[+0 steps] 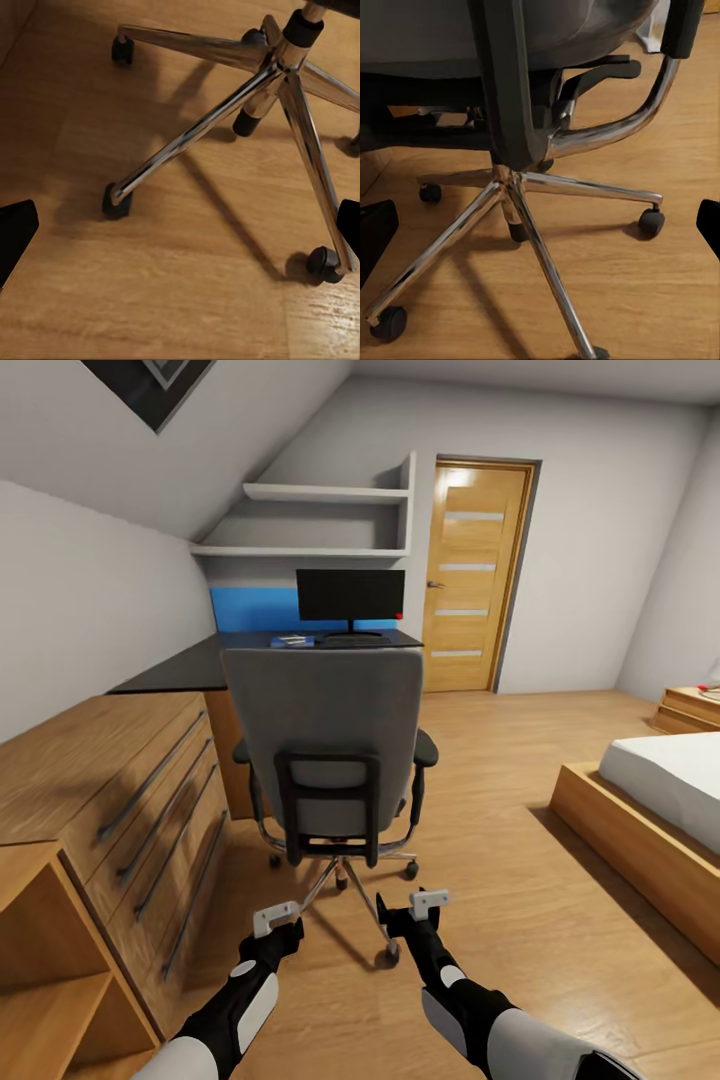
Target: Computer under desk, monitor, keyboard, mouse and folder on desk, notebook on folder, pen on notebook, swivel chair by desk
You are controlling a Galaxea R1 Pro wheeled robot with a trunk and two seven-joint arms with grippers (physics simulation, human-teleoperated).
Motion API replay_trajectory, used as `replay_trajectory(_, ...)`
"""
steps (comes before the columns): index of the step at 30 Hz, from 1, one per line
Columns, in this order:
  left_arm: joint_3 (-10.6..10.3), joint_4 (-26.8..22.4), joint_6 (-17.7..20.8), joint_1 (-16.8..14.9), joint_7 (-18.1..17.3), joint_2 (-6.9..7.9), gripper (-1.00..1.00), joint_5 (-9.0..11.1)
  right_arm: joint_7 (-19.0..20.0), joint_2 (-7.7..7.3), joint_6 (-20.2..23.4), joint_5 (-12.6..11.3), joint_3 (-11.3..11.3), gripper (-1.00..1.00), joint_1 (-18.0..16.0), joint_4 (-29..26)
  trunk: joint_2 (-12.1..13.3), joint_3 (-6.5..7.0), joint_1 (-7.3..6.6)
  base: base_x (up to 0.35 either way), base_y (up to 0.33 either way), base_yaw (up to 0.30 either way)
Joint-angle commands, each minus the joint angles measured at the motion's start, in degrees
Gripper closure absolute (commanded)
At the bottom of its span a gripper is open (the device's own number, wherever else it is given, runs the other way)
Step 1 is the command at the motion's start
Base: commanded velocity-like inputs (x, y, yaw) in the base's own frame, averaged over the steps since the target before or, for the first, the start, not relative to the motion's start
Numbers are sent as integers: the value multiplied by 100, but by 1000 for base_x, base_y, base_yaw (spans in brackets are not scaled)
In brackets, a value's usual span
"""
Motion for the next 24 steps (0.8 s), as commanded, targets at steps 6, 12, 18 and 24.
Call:
replay_trajectory(6, -36, 7, -42, -6, 32, 2, -100, 45, -48, 5, 0, 314, 44, -100, -5, 18, -2, -6, 1, 156, 57, 0)
replay_trajectory(12, -34, 12, -52, -3, 16, 4, -100, 45, -40, 4, 11, 392, 44, -100, -5, 22, -2, -6, 1, 53, 24, 0)
replay_trajectory(18, -39, 14, -54, -2, 7, 1, -100, 44, -39, 2, 12, 406, 33, -100, -5, 21, -2, -6, 1, 154, 50, 0)
replay_trajectory(24, -42, 20, -54, -3, -13, -1, -100, 38, -45, -4, 12, 401, 20, -100, -5, 21, -2, -6, 1, 74, 8, 0)
